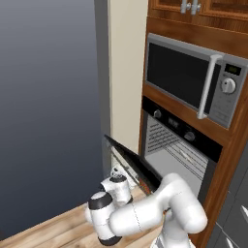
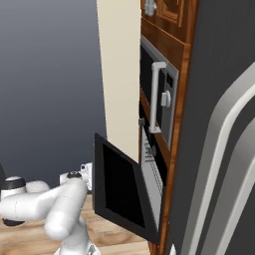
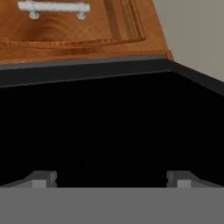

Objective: Place the fish on the rack of the oven, and slide the rack back inside. Close the oven door.

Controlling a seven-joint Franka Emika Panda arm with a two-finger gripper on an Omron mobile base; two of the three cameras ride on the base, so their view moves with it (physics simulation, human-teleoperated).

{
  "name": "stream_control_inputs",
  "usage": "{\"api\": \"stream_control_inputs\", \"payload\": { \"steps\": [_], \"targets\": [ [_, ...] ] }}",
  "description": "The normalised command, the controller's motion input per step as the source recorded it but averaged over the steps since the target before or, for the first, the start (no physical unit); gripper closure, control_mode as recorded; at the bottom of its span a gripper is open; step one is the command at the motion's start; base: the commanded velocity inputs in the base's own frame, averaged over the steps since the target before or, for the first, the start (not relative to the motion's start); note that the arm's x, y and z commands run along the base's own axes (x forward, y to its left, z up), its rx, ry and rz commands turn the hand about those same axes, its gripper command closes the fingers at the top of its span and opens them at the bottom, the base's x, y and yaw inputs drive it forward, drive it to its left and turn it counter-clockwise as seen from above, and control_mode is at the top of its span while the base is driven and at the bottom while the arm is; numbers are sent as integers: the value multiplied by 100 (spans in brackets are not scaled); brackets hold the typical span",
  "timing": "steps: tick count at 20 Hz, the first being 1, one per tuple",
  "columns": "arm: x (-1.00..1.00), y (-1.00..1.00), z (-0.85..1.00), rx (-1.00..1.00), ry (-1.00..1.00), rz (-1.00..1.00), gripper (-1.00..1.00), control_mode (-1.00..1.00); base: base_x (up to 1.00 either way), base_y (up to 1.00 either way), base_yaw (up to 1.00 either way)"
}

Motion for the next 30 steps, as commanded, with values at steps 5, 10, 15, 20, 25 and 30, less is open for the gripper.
{"api": "stream_control_inputs", "payload": {
  "steps": [5, 10, 15, 20, 25, 30],
  "targets": [
    [0, -100, 0, -24, -10, -14, -100, -100, 0, 0, 0],
    [5, -100, 0, -22, -5, -15, -100, -100, 0, 0, 0],
    [18, -100, 0, -24, -10, -13, -100, -100, 0, 0, 0],
    [41, -100, 0, -24, -16, -9, -100, -100, 0, 0, 0],
    [52, -100, -2, -21, -16, -7, -100, -100, 0, 0, 0],
    [59, -100, -11, -16, -12, -7, -100, -100, 0, 0, 0]
  ]
}}
